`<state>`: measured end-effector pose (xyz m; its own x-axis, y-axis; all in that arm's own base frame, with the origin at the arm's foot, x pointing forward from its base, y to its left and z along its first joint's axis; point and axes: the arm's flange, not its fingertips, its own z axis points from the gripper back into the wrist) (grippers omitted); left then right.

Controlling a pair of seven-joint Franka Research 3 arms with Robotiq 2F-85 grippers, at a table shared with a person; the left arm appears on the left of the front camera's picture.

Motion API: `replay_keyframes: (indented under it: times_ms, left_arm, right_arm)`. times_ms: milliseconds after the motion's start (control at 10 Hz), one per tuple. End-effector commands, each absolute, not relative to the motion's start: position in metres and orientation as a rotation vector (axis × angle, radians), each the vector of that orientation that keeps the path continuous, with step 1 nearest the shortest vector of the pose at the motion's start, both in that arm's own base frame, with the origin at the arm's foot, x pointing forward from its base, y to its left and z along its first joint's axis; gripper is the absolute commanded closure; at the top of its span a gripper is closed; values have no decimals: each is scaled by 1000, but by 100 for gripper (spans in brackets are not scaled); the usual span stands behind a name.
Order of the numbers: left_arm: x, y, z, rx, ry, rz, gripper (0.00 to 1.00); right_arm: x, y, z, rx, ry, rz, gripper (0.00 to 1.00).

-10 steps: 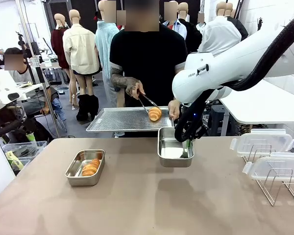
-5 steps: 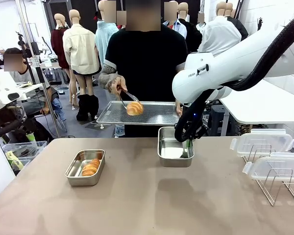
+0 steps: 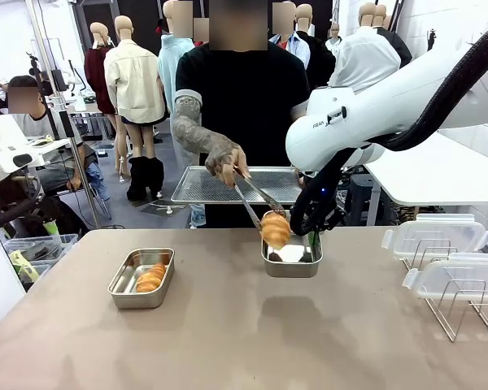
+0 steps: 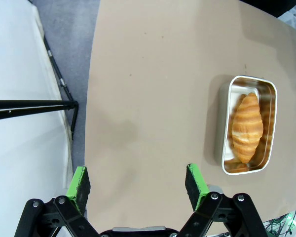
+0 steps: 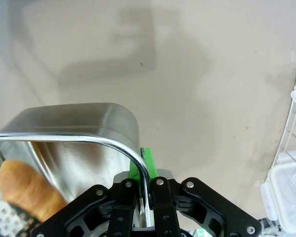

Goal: Place the bread in airtight containers.
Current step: Once an object is inside an Airtight Container , place the container in the center of the table.

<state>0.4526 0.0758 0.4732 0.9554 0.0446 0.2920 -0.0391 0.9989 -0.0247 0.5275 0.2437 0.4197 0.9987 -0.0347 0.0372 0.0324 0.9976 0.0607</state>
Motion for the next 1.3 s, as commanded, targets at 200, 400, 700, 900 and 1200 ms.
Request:
replay_keyframes:
  times_ms: [200, 400, 700, 900, 1200]
  left_arm:
    - [452, 77, 473, -14, -296, 50, 0]
    - [452, 77, 473, -14, -296, 50, 0]
    - [452, 77, 473, -14, -296, 50, 0]
    - [452, 77, 473, -14, -296, 50, 0]
    - [452, 77, 473, -14, -296, 50, 0]
  right_arm:
    - [529, 244, 422, 58, -39, -25, 100]
    - [529, 244, 422, 58, -39, -25, 100]
    - [529, 244, 422, 58, -39, -25, 100]
    - [529, 244, 422, 58, -39, -25, 100]
    - [529, 244, 422, 58, -39, -25, 100]
